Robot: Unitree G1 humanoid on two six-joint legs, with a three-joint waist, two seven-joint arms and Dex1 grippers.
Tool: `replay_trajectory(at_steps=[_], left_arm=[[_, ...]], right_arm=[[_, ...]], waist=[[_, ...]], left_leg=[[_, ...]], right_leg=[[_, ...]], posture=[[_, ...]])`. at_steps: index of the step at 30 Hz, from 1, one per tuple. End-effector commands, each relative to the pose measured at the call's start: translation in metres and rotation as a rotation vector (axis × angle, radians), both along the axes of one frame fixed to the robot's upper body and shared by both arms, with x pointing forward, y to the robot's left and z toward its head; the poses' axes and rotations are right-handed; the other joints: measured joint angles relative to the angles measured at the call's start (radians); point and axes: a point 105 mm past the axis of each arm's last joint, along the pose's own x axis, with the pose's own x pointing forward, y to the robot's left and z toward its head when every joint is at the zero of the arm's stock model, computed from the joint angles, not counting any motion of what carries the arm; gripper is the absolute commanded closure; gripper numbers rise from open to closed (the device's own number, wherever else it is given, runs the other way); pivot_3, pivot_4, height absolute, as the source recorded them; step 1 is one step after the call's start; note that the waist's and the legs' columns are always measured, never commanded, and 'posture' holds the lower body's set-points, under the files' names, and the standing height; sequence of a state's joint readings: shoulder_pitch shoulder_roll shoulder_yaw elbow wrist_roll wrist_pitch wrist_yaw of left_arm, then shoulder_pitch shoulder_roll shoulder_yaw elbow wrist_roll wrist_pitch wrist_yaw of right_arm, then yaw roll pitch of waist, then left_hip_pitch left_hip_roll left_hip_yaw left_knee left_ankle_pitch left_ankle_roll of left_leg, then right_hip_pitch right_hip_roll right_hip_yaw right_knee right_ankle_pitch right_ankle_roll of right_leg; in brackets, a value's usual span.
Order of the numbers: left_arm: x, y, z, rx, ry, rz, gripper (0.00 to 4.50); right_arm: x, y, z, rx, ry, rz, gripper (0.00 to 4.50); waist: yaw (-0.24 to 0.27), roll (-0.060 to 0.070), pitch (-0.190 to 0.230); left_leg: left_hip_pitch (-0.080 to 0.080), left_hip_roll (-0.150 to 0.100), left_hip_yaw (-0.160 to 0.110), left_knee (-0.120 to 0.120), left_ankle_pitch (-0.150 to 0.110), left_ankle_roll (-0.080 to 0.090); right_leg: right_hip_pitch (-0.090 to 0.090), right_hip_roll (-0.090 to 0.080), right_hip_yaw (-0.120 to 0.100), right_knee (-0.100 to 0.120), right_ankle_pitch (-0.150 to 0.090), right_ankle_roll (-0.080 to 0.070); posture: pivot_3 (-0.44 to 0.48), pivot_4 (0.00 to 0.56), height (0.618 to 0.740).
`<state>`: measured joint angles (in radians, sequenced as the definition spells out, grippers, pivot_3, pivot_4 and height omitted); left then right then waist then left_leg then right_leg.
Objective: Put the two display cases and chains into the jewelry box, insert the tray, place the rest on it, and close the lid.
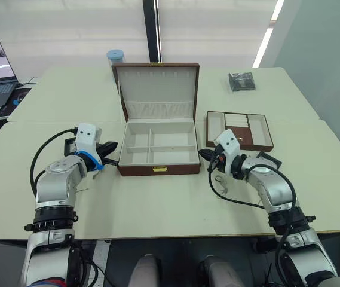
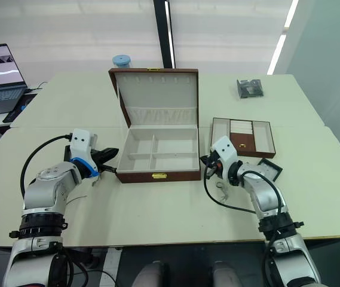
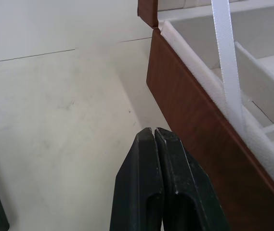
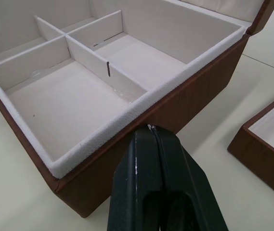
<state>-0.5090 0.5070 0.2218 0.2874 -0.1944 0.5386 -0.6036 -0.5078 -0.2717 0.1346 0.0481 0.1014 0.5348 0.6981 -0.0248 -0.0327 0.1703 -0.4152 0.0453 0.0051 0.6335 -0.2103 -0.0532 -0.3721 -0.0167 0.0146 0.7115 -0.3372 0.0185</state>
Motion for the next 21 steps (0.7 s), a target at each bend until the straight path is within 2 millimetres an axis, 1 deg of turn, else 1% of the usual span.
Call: replay_trajectory(at_steps=[1, 6, 9, 13, 21], left_arm=[[0.0048, -0.0462, -0.008, -0.022, 0.015, -0.145, 4.47], [0.0059, -0.0449, -0.0073, -0.018, 0.011, -0.149, 4.47], [0.007, -0.0413, -0.0059, -0.016, 0.009, -0.143, 4.47], [0.0051, -0.0423, -0.0063, -0.013, 0.015, -0.161, 4.47], [0.0049, -0.0383, -0.0035, -0.013, 0.01, -0.153, 4.47]], right_arm=[[-0.03, 0.0459, 0.0066, 0.068, 0.013, 0.236, 4.5], [-0.0322, 0.0457, 0.0053, 0.07, 0.019, 0.237, 4.5], [-0.0311, 0.0448, 0.0046, 0.069, 0.02, 0.227, 4.5], [-0.0291, 0.0435, 0.0048, 0.067, 0.017, 0.22, 4.5], [-0.0233, 0.0359, 0.0046, 0.056, 0.006, 0.185, 4.5]], waist=[[0.0, 0.0, 0.0], [0.001, 0.0, 0.0], [0.001, 0.0, 0.0], [0.0, 0.0, 0.0], [0.0, 0.0, 0.0]], left_leg=[[0.0, 0.0, 0.0, 0.0, 0.0, 0.0], [0.0, 0.0, 0.0, 0.0, 0.0, 0.0], [0.0, 0.0, 0.0, 0.0, 0.0, 0.0], [0.0, 0.0, 0.0, 0.0, 0.0, 0.0], [0.0, 0.0, 0.0, 0.0, 0.0, 0.0]], right_leg=[[0.0, 0.0, 0.0, 0.0, 0.0, 0.0], [0.0, 0.0, 0.0, 0.0, 0.0, 0.0], [0.0, 0.0, 0.0, 0.0, 0.0, 0.0], [0.0, 0.0, 0.0, 0.0, 0.0, 0.0], [0.0, 0.0, 0.0, 0.0, 0.0, 0.0]], posture=[[0.0, 0.15, 0.74], [0.0, 0.15, 0.74], [0.0, 0.15, 0.74], [0.0, 0.15, 0.74], [0.0, 0.15, 0.74]])
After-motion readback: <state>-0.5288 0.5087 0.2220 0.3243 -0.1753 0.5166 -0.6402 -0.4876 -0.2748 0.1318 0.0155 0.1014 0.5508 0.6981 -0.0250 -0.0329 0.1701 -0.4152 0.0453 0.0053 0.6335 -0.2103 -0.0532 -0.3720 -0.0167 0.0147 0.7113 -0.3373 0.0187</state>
